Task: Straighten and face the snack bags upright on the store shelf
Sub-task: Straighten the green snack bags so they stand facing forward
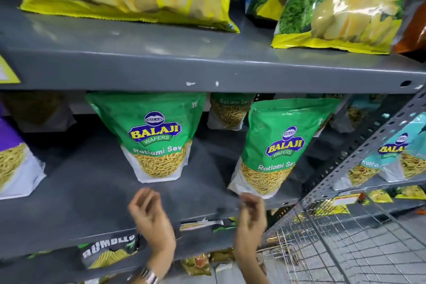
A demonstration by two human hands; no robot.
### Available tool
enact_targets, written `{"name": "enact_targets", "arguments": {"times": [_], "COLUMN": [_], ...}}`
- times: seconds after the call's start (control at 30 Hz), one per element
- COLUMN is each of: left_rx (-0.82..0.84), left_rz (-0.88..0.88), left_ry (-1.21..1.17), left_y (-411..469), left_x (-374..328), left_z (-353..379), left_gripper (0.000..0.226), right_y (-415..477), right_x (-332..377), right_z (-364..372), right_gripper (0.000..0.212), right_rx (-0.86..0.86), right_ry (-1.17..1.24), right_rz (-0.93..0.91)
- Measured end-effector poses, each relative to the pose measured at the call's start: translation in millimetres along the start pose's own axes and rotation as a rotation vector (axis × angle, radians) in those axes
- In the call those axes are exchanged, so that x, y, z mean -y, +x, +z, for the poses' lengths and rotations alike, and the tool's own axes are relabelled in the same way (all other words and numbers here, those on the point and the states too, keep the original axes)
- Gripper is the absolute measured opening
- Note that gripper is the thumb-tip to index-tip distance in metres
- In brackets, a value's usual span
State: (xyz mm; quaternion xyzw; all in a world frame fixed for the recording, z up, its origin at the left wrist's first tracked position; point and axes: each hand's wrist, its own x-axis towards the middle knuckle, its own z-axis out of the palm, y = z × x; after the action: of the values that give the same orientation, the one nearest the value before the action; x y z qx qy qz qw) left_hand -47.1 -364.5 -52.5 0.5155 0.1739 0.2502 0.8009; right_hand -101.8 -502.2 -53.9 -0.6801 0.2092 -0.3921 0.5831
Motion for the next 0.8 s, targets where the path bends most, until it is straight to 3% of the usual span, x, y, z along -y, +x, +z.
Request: {"name": "enact_targets", "arguments": {"times": [0.07,0.13,0.27,0.33,0.4,0.5,0.63,0.8], "left_rx": [-0.069,-0.032,0.292,0.456,0.503,0.56,0.619,0.623], "left_rz": [0.036,0.084,-0.013,-0.054,-0.057,-0.038,-0.091,-0.108], "left_ry": [0.014,0.101,0.254,0.341,0.411,0.463,0.446,0.396], "left_y": [28,56,102,112,117,122,124,108], "left_x": [-2,-8,-17,-19,-19,-21,-24,-22], "left_z": [-9,-8,-4,-5,-11,-21,-32,-48], "left_gripper": [0.036,0.033,0.046,0.036,0.042,0.053,0.032,0.046], "right_y": [-3,12,51,57,54,44,34,15], "right_x": [5,13,19,16,11,4,5,3], "right_z": [31,64,116,128,133,132,123,100], "right_gripper": [0.029,0.028,0.05,0.042,0.025,0.021,0.025,0.025], "right_rx": [0.232,0.349,0.504,0.58,0.665,0.662,0.625,0.592], "right_ry": [0.019,0.109,0.203,0.188,0.157,0.139,0.162,0.17], "right_rz": [0.023,0.11,0.31,0.367,0.346,0.322,0.307,0.305]}}
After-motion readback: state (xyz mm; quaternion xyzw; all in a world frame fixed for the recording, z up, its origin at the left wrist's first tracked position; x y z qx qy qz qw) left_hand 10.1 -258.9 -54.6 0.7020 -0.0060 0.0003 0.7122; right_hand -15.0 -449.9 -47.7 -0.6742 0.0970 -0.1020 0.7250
